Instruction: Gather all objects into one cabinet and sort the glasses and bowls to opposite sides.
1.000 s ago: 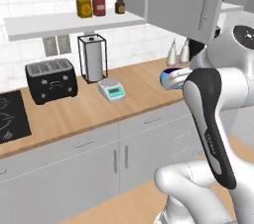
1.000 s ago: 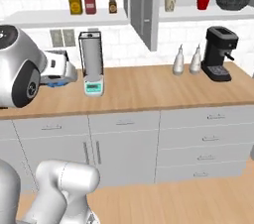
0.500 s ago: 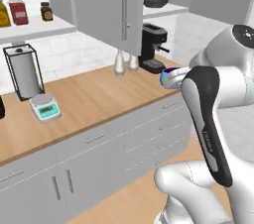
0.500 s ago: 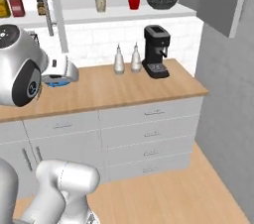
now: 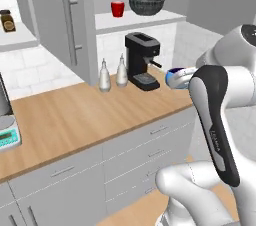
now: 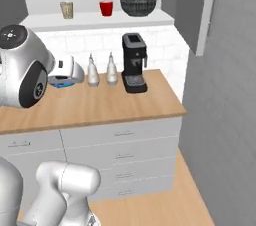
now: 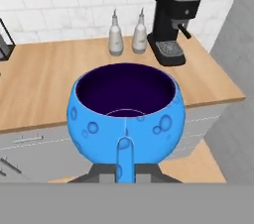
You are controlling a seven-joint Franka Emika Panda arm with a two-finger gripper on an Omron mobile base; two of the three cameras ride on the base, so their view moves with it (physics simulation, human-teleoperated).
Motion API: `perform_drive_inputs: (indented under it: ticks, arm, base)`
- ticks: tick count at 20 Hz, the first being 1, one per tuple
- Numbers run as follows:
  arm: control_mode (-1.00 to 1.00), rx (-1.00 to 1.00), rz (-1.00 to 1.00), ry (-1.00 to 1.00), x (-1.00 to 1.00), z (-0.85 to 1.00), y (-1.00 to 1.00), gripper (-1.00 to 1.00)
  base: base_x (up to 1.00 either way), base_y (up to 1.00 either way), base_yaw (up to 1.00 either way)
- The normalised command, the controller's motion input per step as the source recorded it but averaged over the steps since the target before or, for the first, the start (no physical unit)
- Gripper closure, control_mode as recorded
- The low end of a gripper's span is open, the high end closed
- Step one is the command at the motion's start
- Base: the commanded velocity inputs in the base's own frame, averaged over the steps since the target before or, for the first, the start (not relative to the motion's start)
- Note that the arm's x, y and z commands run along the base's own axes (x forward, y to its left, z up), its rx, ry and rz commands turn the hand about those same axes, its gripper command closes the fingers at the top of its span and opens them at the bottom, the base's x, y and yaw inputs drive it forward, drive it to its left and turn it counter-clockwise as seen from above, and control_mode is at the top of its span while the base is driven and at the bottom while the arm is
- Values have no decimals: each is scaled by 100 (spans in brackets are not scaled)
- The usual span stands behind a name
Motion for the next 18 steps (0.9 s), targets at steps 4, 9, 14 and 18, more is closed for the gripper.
perform_drive_inputs:
  ticks: [4, 9, 14, 18]
  arm:
    - [100, 0, 0, 0, 0, 0, 0, 100]
    - [100, 0, 0, 0, 0, 0, 0, 100]
    - [100, 0, 0, 0, 0, 0, 0, 100]
    - [100, 0, 0, 0, 0, 0, 0, 100]
  base:
    - [84, 12, 44]
    - [60, -22, 33]
    - [3, -35, 9]
    - [0, -10, 9]
